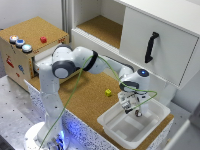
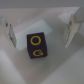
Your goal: Place the grasped purple block inside the left cabinet
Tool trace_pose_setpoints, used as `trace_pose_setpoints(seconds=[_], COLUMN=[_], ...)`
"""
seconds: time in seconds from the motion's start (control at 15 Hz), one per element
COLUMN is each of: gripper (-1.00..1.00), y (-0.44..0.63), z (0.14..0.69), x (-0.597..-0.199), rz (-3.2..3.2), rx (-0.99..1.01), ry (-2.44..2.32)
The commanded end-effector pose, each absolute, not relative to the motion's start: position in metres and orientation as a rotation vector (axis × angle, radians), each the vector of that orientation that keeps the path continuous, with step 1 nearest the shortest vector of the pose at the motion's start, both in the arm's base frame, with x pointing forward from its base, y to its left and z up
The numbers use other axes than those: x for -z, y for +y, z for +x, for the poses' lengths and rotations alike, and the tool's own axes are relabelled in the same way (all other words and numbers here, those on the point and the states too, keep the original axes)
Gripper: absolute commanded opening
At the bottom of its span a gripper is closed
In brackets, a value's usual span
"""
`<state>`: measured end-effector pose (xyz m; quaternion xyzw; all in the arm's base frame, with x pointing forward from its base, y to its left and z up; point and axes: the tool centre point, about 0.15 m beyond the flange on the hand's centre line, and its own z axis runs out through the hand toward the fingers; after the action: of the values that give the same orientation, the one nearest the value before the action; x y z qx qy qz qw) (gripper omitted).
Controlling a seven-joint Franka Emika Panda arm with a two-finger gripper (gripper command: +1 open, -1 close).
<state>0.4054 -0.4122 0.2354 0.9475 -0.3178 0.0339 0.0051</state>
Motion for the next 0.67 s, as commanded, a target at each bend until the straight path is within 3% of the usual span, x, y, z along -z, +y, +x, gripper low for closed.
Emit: trace_pose_setpoints(seconds=[0.0,0.6], gripper=[-1.00,-1.00], y=[-0.427,-0.401], z=[0.430,0.426], x=[-0.209,-0.202], rz=[3.019,3.030], rx=[0.001,-0.039], ry=[-0.992,-0.967])
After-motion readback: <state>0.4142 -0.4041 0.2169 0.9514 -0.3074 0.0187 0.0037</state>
